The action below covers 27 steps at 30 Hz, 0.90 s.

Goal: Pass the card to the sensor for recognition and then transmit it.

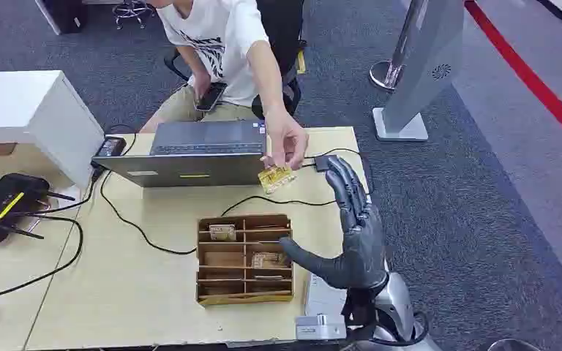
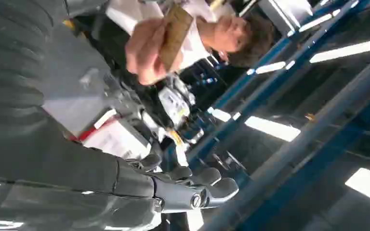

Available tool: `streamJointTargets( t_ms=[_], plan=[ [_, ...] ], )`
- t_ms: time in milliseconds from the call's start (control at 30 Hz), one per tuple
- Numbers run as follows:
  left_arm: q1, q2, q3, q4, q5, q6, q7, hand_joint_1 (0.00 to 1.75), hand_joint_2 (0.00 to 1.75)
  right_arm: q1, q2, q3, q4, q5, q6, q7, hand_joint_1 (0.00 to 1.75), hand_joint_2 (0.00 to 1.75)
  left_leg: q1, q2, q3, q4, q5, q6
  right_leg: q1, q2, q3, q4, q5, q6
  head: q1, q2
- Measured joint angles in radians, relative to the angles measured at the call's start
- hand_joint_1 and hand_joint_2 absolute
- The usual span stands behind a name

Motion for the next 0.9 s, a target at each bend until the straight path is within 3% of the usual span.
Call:
streamJointTargets(
  t_ms=[200, 367, 400, 433, 467, 567, 900],
  plan=[
    [-0.001, 0.003, -0.006, 0.0, -0.032, -0.013, 0.006, 0.0, 0.0, -0.096, 0.0, 0.027, 0.096, 0.29, -0.035, 0.14, 0.0, 1.75, 0.0, 0.0, 0.0, 0.0, 0.001, 0.0, 0.0, 0.0, 0.0, 0.0, 0.0, 0.0, 0.0, 0.0],
    [-0.001, 0.006, -0.017, 0.0, -0.045, -0.021, 0.008, 0.0, 0.0, -0.163, -0.001, 0.042, 0.179, 0.418, -0.036, 0.192, 0.0, 1.75, 0.0, 0.0, 0.0, 0.0, 0.001, 0.0, 0.0, 0.0, 0.0, 0.0, 0.0, 0.0, 0.0, 0.0],
    [-0.001, 0.006, -0.02, 0.0, -0.045, -0.021, 0.008, 0.0, 0.0, -0.173, -0.001, 0.044, 0.194, 0.439, -0.036, 0.198, 0.12, 1.75, 0.0, 0.0, 0.0, 0.0, 0.001, 0.0, 0.0, 0.0, 0.0, 0.0, 0.0, 0.0, 0.0, 0.0],
    [-0.002, 0.008, -0.023, 0.0, -0.046, -0.022, 0.008, 0.0, 0.0, -0.184, -0.001, 0.048, 0.208, 0.452, -0.035, 0.204, 0.51, 1.75, 0.0, 0.0, 0.0, 0.0, 0.001, 0.0, 0.0, 0.0, 0.0, 0.0, 0.0, 0.0, 0.0, 0.0],
    [-0.001, 0.008, -0.026, 0.0, -0.046, -0.023, 0.008, 0.0, 0.0, -0.192, -0.002, 0.051, 0.22, 0.465, -0.035, 0.211, 1.06, 1.75, 0.0, 0.0, 0.0, 0.0, 0.001, 0.0, 0.0, 0.0, 0.0, 0.0, 0.0, 0.0, 0.0, 0.0],
    [-0.002, 0.01, -0.028, 0.0, -0.046, -0.024, 0.007, 0.0, 0.0, -0.21, -0.002, 0.058, 0.246, 0.499, -0.035, 0.226, 1.52, 1.75, 0.0, 0.0, 0.0, 0.0, 0.001, 0.0, 0.0, 0.0, 0.0, 0.0, 0.0, 0.0, 0.0, 0.0],
    [-0.001, 0.011, -0.028, 0.0, -0.045, -0.024, 0.005, 0.0, 0.0, -0.217, -0.002, 0.084, 0.28, 0.531, -0.035, 0.265, 1.57, 1.75, 0.0, 0.0, 0.0, 0.0, 0.001, 0.0, 0.0, 0.0, 0.0, 0.0, 0.0, 0.0, 0.0, 0.0]
  ],
)
